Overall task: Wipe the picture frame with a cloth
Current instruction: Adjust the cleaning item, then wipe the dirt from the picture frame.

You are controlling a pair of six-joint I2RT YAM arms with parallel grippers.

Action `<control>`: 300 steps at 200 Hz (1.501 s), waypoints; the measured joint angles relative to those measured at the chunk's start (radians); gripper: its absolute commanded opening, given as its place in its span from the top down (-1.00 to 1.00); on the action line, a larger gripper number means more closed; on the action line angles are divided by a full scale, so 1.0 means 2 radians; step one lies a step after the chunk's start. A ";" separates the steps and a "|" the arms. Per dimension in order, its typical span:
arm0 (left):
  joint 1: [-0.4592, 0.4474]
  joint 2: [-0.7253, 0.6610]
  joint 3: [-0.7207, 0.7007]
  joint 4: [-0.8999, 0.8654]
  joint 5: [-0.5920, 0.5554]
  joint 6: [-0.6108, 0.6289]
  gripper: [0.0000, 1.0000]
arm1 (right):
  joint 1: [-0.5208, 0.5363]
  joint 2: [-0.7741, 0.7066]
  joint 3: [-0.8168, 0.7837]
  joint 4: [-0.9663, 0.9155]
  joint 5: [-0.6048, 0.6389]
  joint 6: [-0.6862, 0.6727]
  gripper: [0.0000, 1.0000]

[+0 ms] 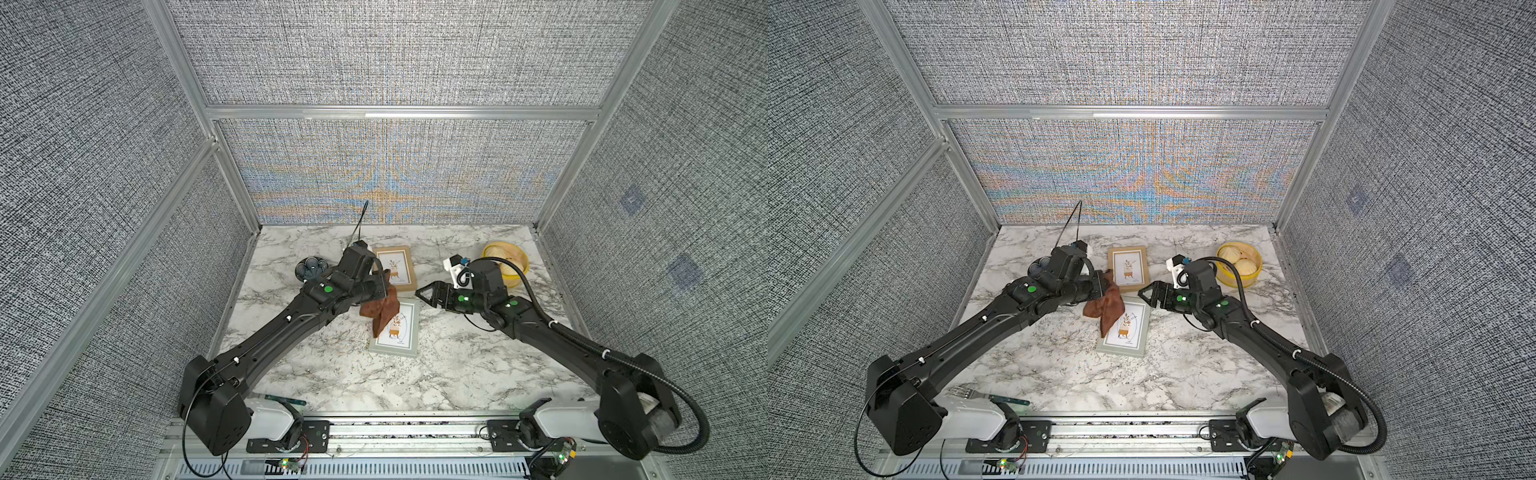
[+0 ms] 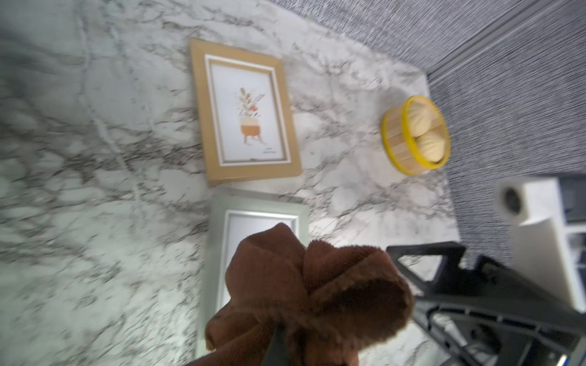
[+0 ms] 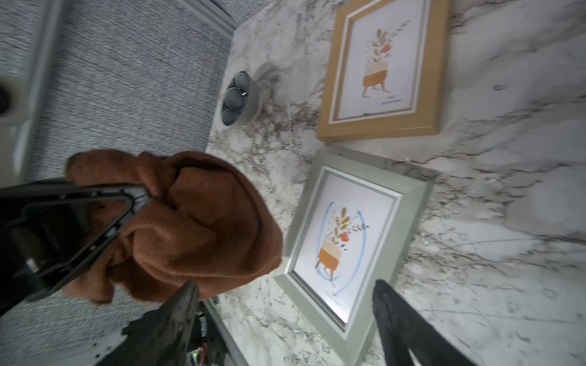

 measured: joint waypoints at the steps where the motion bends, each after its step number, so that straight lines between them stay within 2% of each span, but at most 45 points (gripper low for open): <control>1: 0.000 0.000 0.000 0.003 0.002 -0.001 1.00 | 0.000 -0.001 -0.001 0.003 -0.002 0.002 -0.80; 40: 0.010 0.025 -0.026 0.136 0.083 -0.085 1.00 | -0.003 -0.004 -0.034 0.133 -0.059 0.094 -0.80; 57: 0.013 0.037 -0.044 0.213 0.116 -0.124 1.00 | -0.006 0.002 -0.035 0.175 -0.072 0.119 -0.71; 101: 0.014 0.089 -0.072 0.383 0.181 -0.230 1.00 | -0.006 0.041 -0.033 0.263 -0.099 0.180 -0.27; 131: 0.014 0.099 -0.082 0.435 0.192 -0.266 1.00 | -0.007 0.053 -0.027 0.276 -0.103 0.184 0.05; 145: 0.014 0.097 -0.085 0.447 0.193 -0.276 0.83 | -0.007 0.051 -0.025 0.269 -0.101 0.173 0.32; 164: 0.015 0.094 -0.088 0.448 0.194 -0.282 0.53 | -0.006 0.043 -0.021 0.251 -0.090 0.154 0.80; 176: 0.015 0.093 -0.088 0.450 0.194 -0.284 0.31 | -0.006 0.040 -0.020 0.247 -0.086 0.144 1.00; 202: 0.021 0.079 -0.106 0.441 0.192 -0.280 -0.18 | -0.007 0.025 -0.002 0.172 -0.054 0.097 1.00; 220: 0.033 0.050 -0.130 0.403 0.180 -0.260 -0.58 | -0.007 0.021 0.016 0.108 -0.032 0.052 1.00; 235: 0.047 0.016 -0.155 0.348 0.154 -0.231 -0.75 | -0.006 0.028 0.031 0.048 -0.010 0.014 1.00; 272: 0.062 -0.071 -0.198 0.192 0.065 -0.148 -0.77 | 0.013 0.077 0.067 -0.054 0.018 -0.048 1.00; 300: 0.062 -0.111 -0.223 0.101 0.010 -0.103 -0.46 | 0.047 0.130 0.108 -0.074 0.014 -0.071 1.00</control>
